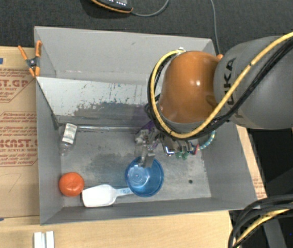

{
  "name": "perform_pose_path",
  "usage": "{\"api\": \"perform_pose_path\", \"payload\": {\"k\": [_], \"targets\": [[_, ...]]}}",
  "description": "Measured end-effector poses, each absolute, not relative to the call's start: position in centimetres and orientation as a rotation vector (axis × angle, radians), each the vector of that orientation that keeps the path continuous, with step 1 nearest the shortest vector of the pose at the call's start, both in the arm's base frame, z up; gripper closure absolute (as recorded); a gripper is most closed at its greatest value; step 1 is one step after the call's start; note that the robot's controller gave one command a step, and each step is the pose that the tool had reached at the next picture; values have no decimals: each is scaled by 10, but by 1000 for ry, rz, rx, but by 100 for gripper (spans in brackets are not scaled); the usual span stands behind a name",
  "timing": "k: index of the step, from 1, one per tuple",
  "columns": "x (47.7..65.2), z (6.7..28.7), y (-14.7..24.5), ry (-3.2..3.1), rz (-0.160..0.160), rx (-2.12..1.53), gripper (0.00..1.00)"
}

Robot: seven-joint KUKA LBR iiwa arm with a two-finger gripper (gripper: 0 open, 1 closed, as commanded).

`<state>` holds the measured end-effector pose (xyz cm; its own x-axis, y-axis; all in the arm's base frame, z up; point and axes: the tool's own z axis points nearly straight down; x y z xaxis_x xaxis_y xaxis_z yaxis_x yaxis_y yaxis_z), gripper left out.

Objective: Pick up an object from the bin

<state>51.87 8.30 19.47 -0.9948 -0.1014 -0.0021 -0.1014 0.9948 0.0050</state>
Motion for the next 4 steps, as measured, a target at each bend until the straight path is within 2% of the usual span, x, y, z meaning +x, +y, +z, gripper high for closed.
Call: {"api": "perform_pose_path", "payload": {"k": [1, 2, 3, 4], "targets": [[521, 237, 69, 3120, 7, -232, 100], [520, 234, 69, 3115, 9, -237, 100], [528, 264, 61, 3104, 8, -423, 100], [506, 216, 54, 3081, 8, -465, 100]]}}
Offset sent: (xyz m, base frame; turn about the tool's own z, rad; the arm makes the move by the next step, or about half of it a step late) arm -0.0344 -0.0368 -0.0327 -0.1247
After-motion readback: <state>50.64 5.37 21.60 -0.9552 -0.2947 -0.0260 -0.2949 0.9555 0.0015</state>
